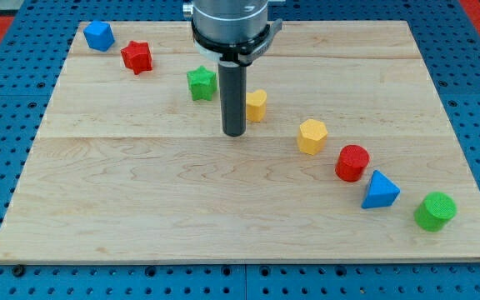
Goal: Drag the yellow heart into the green star
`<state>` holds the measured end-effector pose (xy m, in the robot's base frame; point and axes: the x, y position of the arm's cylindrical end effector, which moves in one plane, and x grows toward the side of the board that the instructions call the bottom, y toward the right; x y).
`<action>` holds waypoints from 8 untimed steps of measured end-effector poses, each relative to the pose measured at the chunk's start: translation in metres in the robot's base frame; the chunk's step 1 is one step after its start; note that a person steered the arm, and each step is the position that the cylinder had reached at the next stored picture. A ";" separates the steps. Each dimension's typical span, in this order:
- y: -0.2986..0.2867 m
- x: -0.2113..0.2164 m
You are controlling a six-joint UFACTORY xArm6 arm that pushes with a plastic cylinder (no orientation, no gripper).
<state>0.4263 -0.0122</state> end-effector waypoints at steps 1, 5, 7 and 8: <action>0.000 -0.024; -0.156 -0.148; -0.176 -0.135; -0.116 -0.132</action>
<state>0.2947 -0.1278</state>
